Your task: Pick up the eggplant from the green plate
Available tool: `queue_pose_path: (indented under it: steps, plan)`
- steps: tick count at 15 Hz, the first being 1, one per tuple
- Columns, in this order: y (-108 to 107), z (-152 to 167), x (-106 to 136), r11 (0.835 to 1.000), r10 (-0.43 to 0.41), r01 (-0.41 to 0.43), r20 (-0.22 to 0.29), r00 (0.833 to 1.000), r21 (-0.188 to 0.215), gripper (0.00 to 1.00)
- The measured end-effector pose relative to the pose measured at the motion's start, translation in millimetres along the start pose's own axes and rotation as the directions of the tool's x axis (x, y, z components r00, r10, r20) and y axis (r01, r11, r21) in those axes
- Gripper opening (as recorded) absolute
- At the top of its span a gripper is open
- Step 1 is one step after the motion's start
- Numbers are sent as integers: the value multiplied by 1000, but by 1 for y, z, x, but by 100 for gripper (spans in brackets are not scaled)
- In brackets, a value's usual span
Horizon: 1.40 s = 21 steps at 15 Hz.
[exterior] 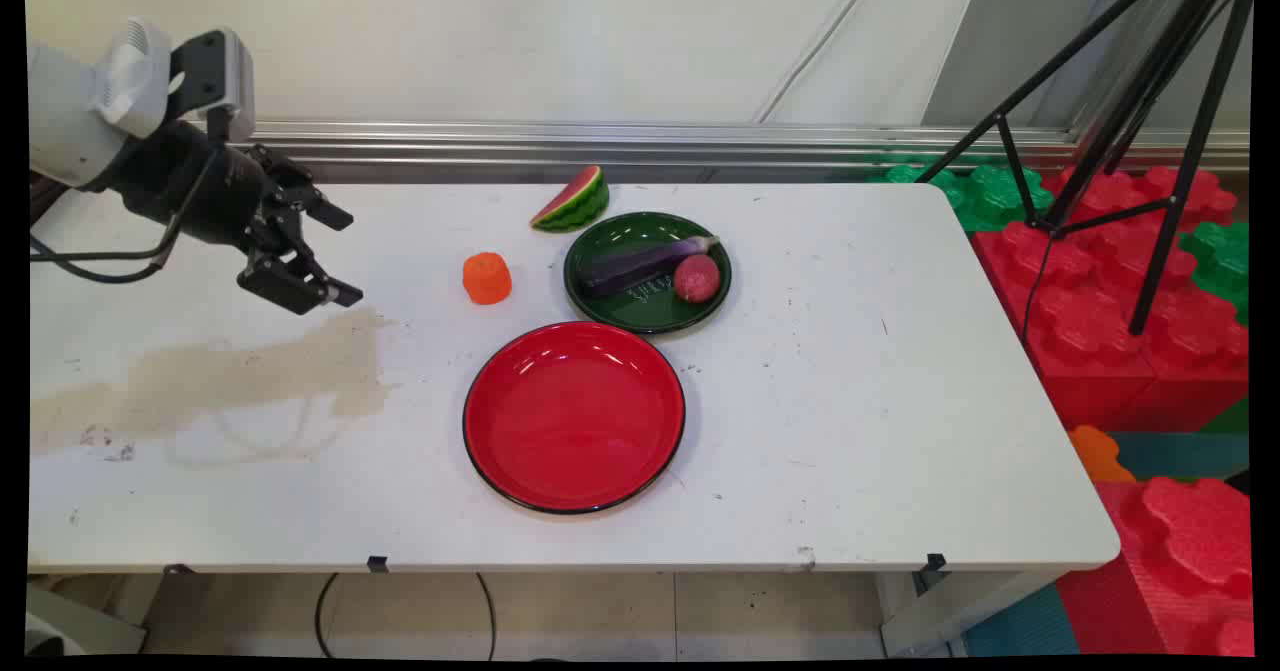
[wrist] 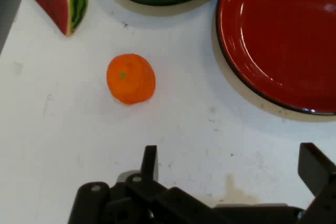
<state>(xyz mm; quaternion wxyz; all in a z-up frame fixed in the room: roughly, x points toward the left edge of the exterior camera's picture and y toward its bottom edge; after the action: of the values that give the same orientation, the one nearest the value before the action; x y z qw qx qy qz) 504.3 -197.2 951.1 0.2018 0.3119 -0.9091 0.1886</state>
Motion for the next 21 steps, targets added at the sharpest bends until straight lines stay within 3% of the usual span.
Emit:
queue_pose_path:
  steps: [11,17,21]
  plan:
    - [-11,5,41,991,-113,115,-33,993,73,100]
    - [-23,29,70,976,-177,177,-16,984,125,100]
    - [-29,52,93,970,-203,202,-8,979,134,100]
